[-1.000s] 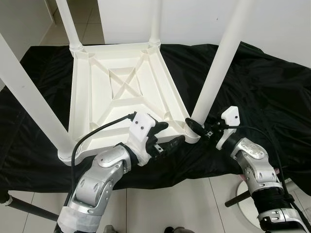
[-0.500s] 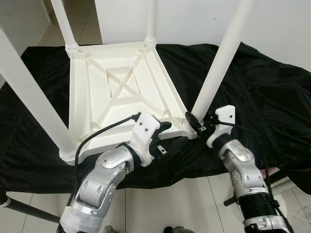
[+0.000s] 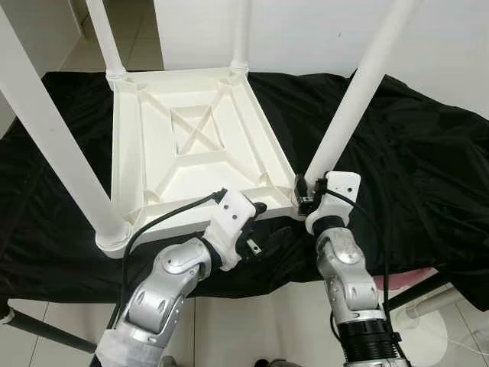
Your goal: Building children table
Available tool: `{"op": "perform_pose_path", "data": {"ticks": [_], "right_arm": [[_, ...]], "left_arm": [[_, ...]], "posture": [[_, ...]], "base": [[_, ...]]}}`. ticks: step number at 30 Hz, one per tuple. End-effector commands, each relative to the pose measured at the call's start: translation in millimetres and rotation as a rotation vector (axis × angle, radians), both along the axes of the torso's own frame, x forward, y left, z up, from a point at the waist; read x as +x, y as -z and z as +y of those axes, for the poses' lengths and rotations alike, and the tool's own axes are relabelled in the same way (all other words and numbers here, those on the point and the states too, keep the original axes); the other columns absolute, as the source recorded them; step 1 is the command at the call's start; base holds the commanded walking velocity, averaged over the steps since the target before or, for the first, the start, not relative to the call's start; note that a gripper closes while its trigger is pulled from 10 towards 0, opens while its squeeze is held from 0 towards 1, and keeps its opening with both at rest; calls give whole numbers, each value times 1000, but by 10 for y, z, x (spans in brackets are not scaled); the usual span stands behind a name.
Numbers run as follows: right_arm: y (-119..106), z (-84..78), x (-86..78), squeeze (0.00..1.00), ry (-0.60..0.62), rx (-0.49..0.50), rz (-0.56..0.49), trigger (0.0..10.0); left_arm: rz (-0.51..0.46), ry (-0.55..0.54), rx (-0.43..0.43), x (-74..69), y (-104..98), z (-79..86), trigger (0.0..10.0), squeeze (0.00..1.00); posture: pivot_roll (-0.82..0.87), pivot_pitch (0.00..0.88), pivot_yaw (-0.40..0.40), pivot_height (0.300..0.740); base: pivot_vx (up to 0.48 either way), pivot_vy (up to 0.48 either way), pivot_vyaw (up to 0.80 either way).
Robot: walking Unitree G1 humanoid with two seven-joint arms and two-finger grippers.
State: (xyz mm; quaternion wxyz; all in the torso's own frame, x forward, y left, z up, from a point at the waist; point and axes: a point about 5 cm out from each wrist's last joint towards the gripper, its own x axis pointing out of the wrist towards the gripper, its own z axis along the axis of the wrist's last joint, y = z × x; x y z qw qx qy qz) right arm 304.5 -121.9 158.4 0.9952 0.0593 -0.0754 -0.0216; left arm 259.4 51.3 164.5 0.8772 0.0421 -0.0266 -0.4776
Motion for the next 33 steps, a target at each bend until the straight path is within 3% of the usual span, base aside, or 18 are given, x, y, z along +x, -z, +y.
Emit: {"op": "perform_pose_path", "data": {"ticks": [1, 4, 5, 14, 20, 27, 28, 29, 32, 33], "right_arm": [[11, 34, -32, 0, 6, 27, 6, 10000], [-32, 41, -36, 0, -15, 23, -12, 10000], [-53, 20, -35, 1000, -29, 25, -27, 10000], [-118, -128, -50, 1000, -44, 7, -60, 10000], [-36, -369, -28, 1000, -116, -84, -48, 10000], [12, -454, 23, 1000, -162, -92, -36, 10000], [31, -466, 36, 757, -195, -92, -31, 10000], [45, -472, 42, 290, -224, -99, -27, 10000], [54, -474, 45, 290, -243, -103, -24, 10000], [62, -460, 44, 0, -279, -104, -24, 10000]], "left_arm": [[-10, -110, 8, 56, 35, 31, 10000, 0], [-16, -119, 7, 69, 34, 32, 10000, 0], [-16, -120, 6, 72, 32, 29, 10000, 0], [-20, -124, -2, 69, 31, 17, 10000, 0], [-11, -115, -19, 58, 33, 14, 10000, 0], [-30, -101, -12, 55, 23, 12, 10000, 0], [-15, -84, -20, 52, 34, 12, 10000, 0], [-12, -79, -20, 52, 38, 15, 10000, 0], [-9, -77, -21, 53, 40, 17, 10000, 0], [-9, -78, -20, 56, 40, 22, 10000, 0]], "posture": [[-35, 52, -52, 740], [-37, 52, -53, 740], [-37, 52, -54, 740], [-36, 55, -56, 740], [-41, 62, -55, 740], [-39, 73, -51, 740], [-39, 76, -47, 740], [-38, 77, -46, 740], [-38, 77, -46, 740], [-36, 79, -46, 740]], "base": [[0, 0, 0], [0, 0, 0], [0, 0, 0], [0, 0, 0], [0, 0, 0], [0, 0, 0], [0, 0, 0], [0, 0, 0], [0, 0, 0], [0, 0, 0]]}}
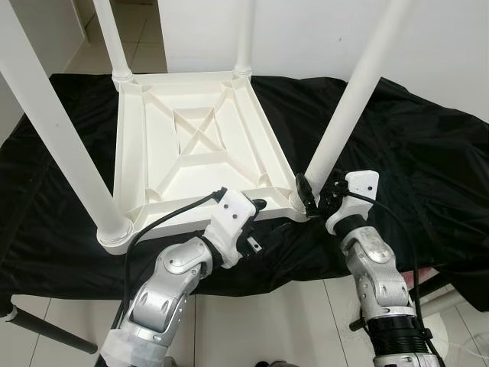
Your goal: Building children table
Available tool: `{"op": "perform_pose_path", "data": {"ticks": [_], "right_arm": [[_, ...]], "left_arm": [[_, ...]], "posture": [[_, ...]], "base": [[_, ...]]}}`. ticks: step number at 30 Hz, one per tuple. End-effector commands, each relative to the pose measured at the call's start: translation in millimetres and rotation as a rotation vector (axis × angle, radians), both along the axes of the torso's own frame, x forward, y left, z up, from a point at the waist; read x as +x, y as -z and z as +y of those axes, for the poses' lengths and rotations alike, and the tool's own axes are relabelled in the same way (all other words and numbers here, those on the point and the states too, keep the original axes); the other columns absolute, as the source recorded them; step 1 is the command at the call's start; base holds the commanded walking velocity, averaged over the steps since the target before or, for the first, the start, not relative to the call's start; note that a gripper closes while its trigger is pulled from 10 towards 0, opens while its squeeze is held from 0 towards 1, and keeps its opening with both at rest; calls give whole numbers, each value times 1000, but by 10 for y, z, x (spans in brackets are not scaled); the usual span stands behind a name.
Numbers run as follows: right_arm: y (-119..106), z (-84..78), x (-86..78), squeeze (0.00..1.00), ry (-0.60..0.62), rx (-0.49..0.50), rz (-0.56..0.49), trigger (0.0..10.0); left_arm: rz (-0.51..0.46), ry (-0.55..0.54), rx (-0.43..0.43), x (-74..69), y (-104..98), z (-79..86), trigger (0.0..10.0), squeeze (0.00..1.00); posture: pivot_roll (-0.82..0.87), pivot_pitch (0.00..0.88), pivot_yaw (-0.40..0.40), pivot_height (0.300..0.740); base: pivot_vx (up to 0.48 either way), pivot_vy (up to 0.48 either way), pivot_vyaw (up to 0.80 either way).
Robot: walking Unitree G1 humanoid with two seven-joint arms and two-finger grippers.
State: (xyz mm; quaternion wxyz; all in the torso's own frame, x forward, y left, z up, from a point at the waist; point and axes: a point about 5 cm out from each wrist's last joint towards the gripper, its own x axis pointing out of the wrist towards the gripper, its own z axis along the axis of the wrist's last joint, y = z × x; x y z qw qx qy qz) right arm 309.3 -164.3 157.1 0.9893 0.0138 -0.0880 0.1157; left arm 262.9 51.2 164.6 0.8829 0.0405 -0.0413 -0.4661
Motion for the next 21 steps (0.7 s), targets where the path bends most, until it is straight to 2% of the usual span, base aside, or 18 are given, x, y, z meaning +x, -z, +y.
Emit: {"op": "perform_pose_path", "data": {"ticks": [1, 6, 9, 13, 19, 20, 21], "right_arm": [[49, -36, -4, 0, -13, 5, 18, 10000], [59, -7, 31, 0, -118, -24, 19, 10000], [18, -15, 135, 0, -201, -83, -2, 10000], [8, -15, 164, 0, -220, -92, -6, 10000], [-1, 35, 247, 0, -341, -145, 2, 10000], [2, 41, 258, 0, -365, -160, 7, 9059], [2, 41, 258, 0, -365, -160, 7, 9059]], "left_arm": [[17, -54, -3, 21, 40, 23, 10000, 0], [-11, -60, 19, 32, 34, 29, 10000, 0], [-21, -54, 31, 40, 37, 5, 10000, 0], [-24, -51, 33, 40, 38, -6, 10000, 0], [-35, -40, 39, 21, 39, -49, 10000, 0], [-35, -39, 39, 16, 40, -55, 10000, 0], [-35, -39, 39, 16, 40, -55, 10000, 0]], "posture": [[-36, 79, -46, 740], [-38, 81, -38, 740], [-42, 82, -35, 740], [-43, 81, -36, 740], [-40, 82, -40, 740], [-39, 83, -43, 740], [-39, 83, -43, 740]], "base": [[0, 0, 0], [0, 0, 0], [0, 0, 0], [0, 0, 0], [0, 0, 0], [0, 0, 0], [0, 0, 0]]}}
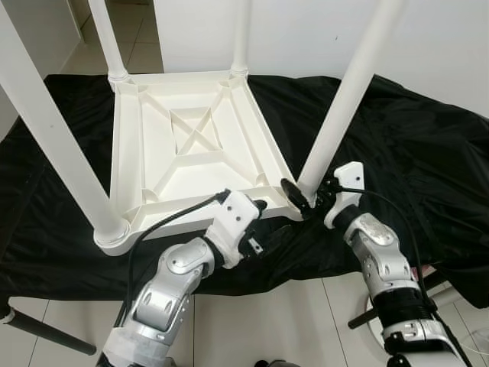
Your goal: Building children table
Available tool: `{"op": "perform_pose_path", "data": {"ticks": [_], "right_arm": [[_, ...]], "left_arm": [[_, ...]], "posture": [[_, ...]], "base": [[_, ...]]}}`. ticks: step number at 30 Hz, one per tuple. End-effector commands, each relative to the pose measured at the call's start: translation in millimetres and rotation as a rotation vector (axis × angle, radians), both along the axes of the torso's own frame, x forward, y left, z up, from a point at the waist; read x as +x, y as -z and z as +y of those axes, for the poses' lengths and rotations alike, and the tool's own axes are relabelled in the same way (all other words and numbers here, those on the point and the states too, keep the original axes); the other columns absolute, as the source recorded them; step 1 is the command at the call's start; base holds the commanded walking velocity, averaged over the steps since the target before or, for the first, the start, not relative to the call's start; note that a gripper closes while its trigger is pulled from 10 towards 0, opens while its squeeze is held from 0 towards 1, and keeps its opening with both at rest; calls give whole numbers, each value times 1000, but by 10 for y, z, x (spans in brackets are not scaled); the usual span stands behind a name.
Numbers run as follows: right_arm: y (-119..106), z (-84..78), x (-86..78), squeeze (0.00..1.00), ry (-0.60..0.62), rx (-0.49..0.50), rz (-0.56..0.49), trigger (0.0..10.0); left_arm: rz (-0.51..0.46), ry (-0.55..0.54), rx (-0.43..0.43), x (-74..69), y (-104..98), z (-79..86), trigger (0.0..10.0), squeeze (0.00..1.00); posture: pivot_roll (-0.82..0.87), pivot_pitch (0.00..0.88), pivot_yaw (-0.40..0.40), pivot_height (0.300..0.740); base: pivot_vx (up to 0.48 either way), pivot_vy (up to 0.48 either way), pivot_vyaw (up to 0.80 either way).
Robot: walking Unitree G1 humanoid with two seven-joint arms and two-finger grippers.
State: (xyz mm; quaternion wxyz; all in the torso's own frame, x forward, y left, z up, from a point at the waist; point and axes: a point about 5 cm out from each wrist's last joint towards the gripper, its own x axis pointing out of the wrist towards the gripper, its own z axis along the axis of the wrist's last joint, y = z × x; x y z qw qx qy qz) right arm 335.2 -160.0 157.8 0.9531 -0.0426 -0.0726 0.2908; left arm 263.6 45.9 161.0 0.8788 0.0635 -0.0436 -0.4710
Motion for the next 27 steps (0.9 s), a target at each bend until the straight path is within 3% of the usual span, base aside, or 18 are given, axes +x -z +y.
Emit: {"op": "perform_pose_path", "data": {"ticks": [1, 4, 5, 14, 15, 16, 17, 22, 27], "right_arm": [[15, 1, 6, 0, -38, -27, 8, 4235], [22, -4, 15, 0, -50, -35, 11, 3412], [33, -19, 23, 0, -59, -45, 16, 0], [95, -81, 8, 0, -72, -49, 36, 0], [98, -83, -1, 0, -63, -45, 35, 6706], [98, -83, -1, 0, -63, -45, 35, 6706], [98, -83, -6, 0, -58, -34, 34, 10000], [88, -89, -7, 0, 26, -15, 42, 10000], [69, -17, -6, 0, 239, 82, 73, 10000]], "left_arm": [[-11, -49, 0, 3, 8, -6, 10000, 0], [-12, -49, 1, 0, 12, -9, 10000, 0], [-14, -49, 2, -4, 14, -13, 10000, 0], [-17, -57, 3, -10, 25, -17, 10000, 0], [-18, -58, 3, -9, 26, -16, 10000, 0], [-18, -58, 3, -9, 26, -16, 10000, 0], [-19, -59, 4, -10, 26, -15, 10000, 0], [-21, -59, 7, -11, 29, -10, 10000, 0], [-22, -60, 6, 8, 28, -17, 10000, 0]], "posture": [[-39, 84, -45, 740], [-39, 84, -45, 740], [-37, 87, -51, 740], [-37, 90, -54, 740], [-37, 90, -54, 740], [-37, 90, -54, 740], [-35, 91, -56, 740], [-39, 91, -53, 740], [-51, 91, -46, 740]], "base": [[0, 0, 0], [0, 0, 0], [0, 0, 0], [0, 0, 0], [0, 0, 0], [0, 0, 0], [0, 0, 0], [0, 0, 0], [0, 0, 0]]}}
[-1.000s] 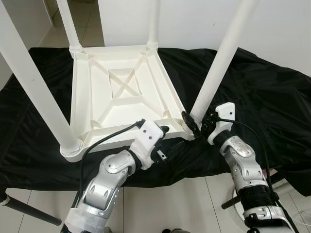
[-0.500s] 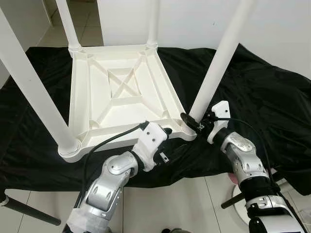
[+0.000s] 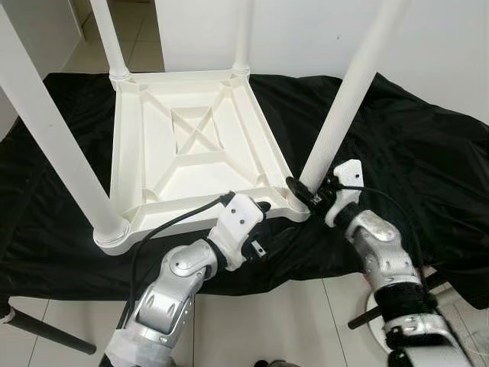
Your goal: Building children table
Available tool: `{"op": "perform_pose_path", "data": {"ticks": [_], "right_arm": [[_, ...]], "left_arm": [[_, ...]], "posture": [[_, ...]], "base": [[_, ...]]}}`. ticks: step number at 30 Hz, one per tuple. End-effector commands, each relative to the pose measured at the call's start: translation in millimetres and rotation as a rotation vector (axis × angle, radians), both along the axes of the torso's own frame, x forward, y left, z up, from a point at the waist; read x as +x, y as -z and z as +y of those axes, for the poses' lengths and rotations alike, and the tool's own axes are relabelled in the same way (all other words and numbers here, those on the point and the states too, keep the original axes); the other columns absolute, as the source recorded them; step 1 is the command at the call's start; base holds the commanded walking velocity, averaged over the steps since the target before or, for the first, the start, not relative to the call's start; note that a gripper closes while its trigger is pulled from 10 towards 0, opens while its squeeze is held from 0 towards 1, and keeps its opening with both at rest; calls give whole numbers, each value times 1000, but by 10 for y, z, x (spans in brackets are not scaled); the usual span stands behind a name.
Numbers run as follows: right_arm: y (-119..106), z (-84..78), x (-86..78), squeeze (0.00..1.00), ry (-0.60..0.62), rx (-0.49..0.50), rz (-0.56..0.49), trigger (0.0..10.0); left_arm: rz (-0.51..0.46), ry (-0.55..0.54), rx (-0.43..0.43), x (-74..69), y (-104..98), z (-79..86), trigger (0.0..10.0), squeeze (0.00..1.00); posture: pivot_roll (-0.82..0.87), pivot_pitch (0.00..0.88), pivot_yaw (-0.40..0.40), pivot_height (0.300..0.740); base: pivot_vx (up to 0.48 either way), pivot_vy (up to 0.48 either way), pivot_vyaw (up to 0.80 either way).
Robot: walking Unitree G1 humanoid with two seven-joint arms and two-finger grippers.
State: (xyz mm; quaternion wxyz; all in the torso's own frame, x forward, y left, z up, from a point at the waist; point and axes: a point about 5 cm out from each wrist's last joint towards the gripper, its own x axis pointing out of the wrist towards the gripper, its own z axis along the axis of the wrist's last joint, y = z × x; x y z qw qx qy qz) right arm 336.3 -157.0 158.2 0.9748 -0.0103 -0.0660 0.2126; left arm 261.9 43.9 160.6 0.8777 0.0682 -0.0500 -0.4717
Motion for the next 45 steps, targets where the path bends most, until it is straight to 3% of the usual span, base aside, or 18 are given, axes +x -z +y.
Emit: {"op": "perform_pose_path", "data": {"ticks": [1, 6, 8, 10, 15, 23, 24, 38, 41, 42, 45], "right_arm": [[72, -47, -17, 0, 80, 13, 47, 10000], [128, 67, -82, 0, 261, 90, 103, 10000], [128, 67, -82, 0, 261, 90, 103, 10000], [165, 178, -146, 0, 365, 111, 116, 10000], [187, 322, -225, 0, 478, 137, 139, 10000], [116, 427, -258, 0, 479, 163, 126, 10000], [92, 409, -261, 1000, 473, 168, 116, 10000], [16, 227, -308, 1000, 356, 182, 50, 10000], [39, 113, -307, 1000, 233, 117, 27, 10000], [34, 52, -287, 0, 172, 71, 9, 10000], [27, 13, -273, 0, 137, 41, -3, 10000]], "left_arm": [[-6, -63, 3, 24, 24, 3, 10000, 0], [-8, -65, -1, 34, 20, 1, 10000, 0], [-8, -65, -1, 34, 20, 1, 10000, 0], [-9, -76, -4, 53, 14, 17, 10000, 0], [-11, -91, -7, 71, 8, 32, 10000, 0], [-12, -102, -11, 76, 7, 39, 10000, 0], [-13, -102, -10, 76, 9, 37, 10000, 0], [-19, -108, -12, 81, -3, 47, 10000, 0], [-18, -109, -12, 78, -1, 48, 10000, 0], [-19, -108, -12, 79, 0, 45, 10000, 0], [-19, -106, -12, 79, 0, 42, 10000, 0]], "posture": [[-51, 91, -46, 740], [-55, 92, -44, 740], [-55, 92, -44, 740], [-53, 92, -48, 740], [-49, 91, -55, 740], [-47, 85, -59, 740], [-46, 82, -59, 740], [-42, 78, -64, 740], [-46, 78, -59, 740], [-46, 78, -59, 740], [-46, 78, -59, 740]], "base": [[0, 0, 0], [0, 0, 0], [0, 0, 0], [0, 0, 0], [0, 0, 0], [0, 0, 0], [0, 0, 0], [0, 0, 0], [0, 0, 0], [0, 0, 0], [0, 0, 0]]}}
